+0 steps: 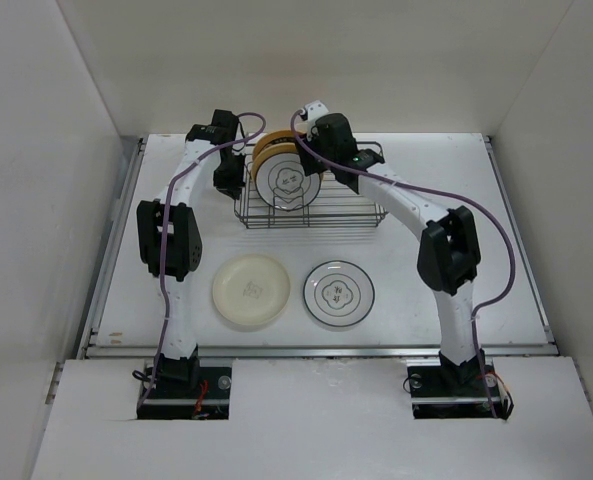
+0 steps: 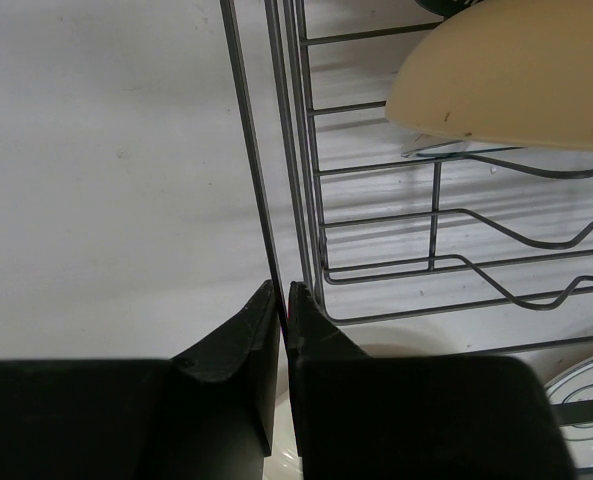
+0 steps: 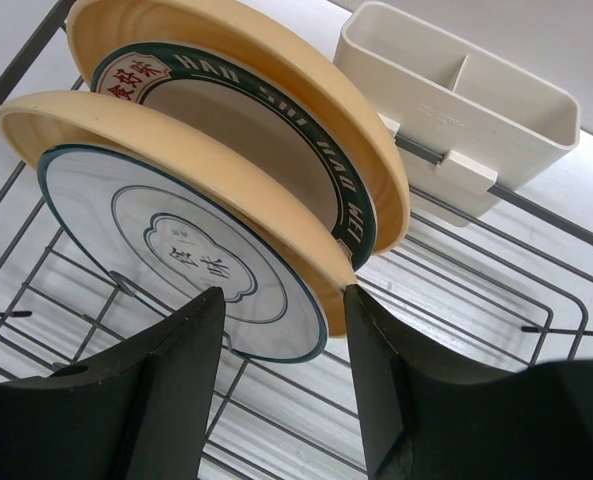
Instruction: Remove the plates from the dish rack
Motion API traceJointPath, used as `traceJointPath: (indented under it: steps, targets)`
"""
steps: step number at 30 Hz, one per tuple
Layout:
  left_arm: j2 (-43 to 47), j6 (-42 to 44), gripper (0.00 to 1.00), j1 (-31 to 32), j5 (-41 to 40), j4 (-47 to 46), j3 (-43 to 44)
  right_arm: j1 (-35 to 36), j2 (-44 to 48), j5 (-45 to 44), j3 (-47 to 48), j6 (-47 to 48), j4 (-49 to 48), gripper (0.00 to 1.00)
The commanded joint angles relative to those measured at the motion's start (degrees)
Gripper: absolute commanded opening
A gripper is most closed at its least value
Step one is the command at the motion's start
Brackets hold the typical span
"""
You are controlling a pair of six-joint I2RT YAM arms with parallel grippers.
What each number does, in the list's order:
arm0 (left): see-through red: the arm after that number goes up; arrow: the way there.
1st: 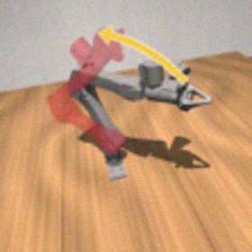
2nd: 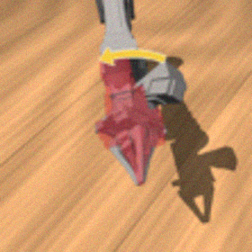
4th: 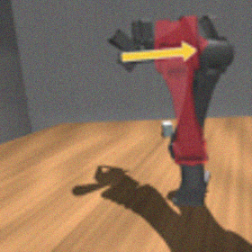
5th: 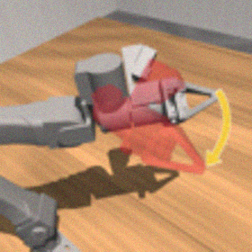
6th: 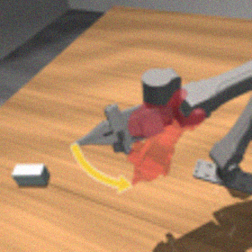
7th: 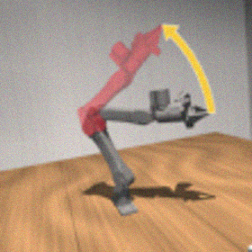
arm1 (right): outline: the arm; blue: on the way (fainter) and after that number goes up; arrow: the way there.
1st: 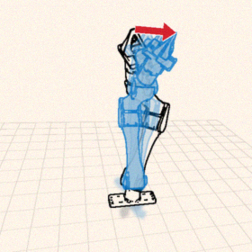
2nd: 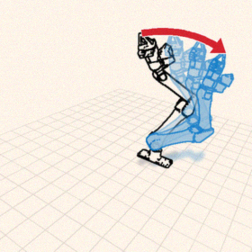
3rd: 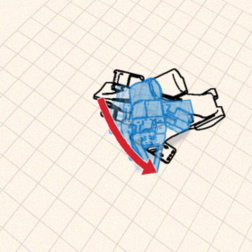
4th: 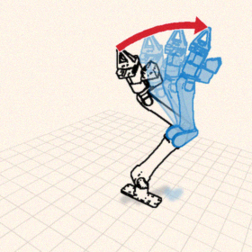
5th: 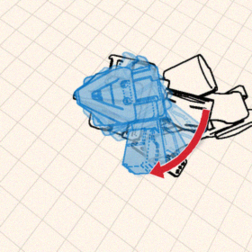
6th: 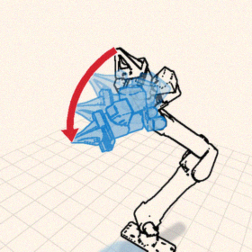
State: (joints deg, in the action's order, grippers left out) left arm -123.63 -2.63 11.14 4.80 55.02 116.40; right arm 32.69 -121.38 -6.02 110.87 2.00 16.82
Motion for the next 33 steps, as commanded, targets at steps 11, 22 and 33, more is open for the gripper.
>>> traceJointPath:
  steps: [11, 22, 33]
  targets:
    - [-0.47, 2.55, 0.0, -0.77, -2.07, 5.0, -0.47, -0.26, 3.6, 1.28, -3.72, 0.11, -4.16, 0.64]
    - [-0.47, 2.02, 0.0, -0.77, -2.07, 5.0, -0.47, 0.27, 6.42, 4.26, -9.71, -1.56, -3.9, 0.6]
    - [-1.0, 2.02, 0.0, -0.77, -2.07, 5.53, -0.47, 0.27, 0.28, -1.7, -3.57, -1.56, -3.99, 0.6]
